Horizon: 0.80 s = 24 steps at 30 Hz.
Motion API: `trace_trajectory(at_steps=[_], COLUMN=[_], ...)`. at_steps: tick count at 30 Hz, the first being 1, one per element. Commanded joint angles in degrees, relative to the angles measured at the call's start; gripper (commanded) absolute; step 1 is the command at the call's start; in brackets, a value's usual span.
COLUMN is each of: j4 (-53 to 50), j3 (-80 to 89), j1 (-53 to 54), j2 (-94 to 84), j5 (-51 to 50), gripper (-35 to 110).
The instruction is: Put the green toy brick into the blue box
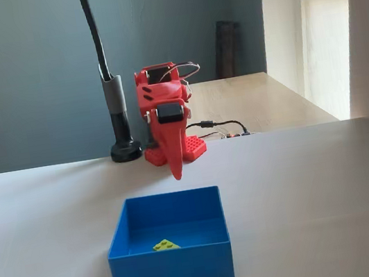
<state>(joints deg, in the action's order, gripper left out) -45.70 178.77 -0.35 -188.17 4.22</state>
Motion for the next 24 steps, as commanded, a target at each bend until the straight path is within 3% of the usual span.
trace_trajectory(at_steps=[1, 24], j4=[-2.46, -2.37], j3=[0.7, 0.7], j1=[0.79, 0.62], j2=[-1.67, -1.67], j5=[-0.53, -0.18], gripper=[0, 0])
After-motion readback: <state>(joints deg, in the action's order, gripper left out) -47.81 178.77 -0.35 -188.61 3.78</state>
